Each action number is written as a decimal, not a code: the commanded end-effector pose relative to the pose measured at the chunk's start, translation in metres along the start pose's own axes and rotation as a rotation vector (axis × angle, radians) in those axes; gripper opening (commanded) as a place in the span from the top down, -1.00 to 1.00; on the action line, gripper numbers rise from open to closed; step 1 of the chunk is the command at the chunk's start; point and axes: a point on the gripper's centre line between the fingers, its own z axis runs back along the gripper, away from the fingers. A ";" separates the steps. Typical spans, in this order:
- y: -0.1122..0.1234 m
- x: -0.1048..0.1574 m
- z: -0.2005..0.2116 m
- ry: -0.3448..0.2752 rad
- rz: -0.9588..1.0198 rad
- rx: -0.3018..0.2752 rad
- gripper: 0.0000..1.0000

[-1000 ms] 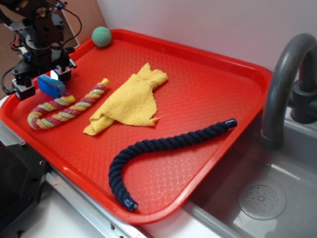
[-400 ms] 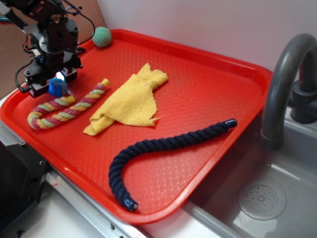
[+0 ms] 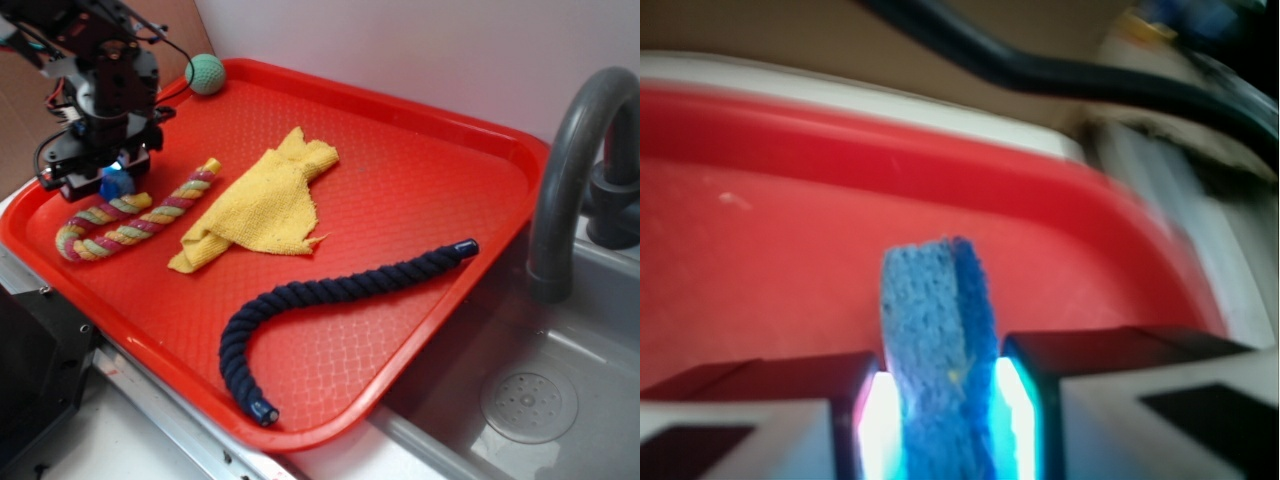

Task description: Grab the blue sponge.

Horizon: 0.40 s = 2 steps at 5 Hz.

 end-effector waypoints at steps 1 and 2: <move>0.024 0.036 0.095 0.000 -0.137 -0.320 1.00; 0.017 0.040 0.133 0.113 -0.356 -0.476 1.00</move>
